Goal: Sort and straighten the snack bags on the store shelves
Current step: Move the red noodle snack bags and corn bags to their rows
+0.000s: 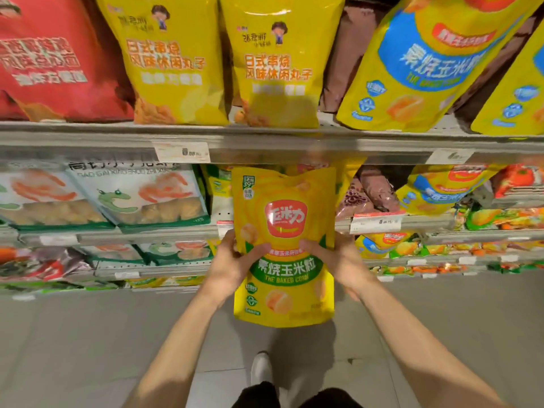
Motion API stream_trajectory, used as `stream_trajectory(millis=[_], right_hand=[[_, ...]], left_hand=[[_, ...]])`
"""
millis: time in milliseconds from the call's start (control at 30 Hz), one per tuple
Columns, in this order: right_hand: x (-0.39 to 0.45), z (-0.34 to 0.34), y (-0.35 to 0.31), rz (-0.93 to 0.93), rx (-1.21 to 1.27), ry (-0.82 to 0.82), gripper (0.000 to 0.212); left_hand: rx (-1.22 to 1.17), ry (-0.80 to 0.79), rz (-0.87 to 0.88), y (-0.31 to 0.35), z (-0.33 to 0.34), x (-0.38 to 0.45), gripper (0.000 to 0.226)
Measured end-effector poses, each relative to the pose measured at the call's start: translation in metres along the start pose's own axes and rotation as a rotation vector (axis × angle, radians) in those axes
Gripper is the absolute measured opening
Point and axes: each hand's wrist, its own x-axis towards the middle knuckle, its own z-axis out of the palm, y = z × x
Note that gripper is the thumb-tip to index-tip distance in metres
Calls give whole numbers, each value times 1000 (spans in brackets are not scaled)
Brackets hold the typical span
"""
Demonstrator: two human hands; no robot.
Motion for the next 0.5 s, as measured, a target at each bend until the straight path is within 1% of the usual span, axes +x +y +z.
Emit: stream_trajectory(millis=[33,100,133,167,200,233,300,333,367,433,500], right_hand=[[4,3,1,7,16,-7,46],[12,8,1,19,32,-13,41],[18,10,-1,16,30,-23,39],[24,11,-4,2,25,-47,38],[33,13,-8,-17,22,-69,41],[40,16,-13,-38,11,-80,48],[57,22,-25,-74,-12,-65,60],[65,25,-31,-94,-28,-55,62],[73,28,-36,-127,-46,-46,60],[84,31,-43,-182,-50,-33,48],[91,32,-46,-185,-44,-30,44]], left_hand=[[-13,19,-8,-4,-3,2,35],[-28,60,-9,-5,-8,2,53],[-31,72,2,-5,-11,2,57],[-11,78,18,-6,-13,4,52],[5,84,34,-6,-15,6,46],[27,84,45,-5,-17,9,48],[48,84,69,3,-21,17,64],[50,92,90,8,-23,23,70],[56,119,105,12,-26,30,72],[71,182,146,24,-30,44,69],[103,224,170,34,-32,53,68]])
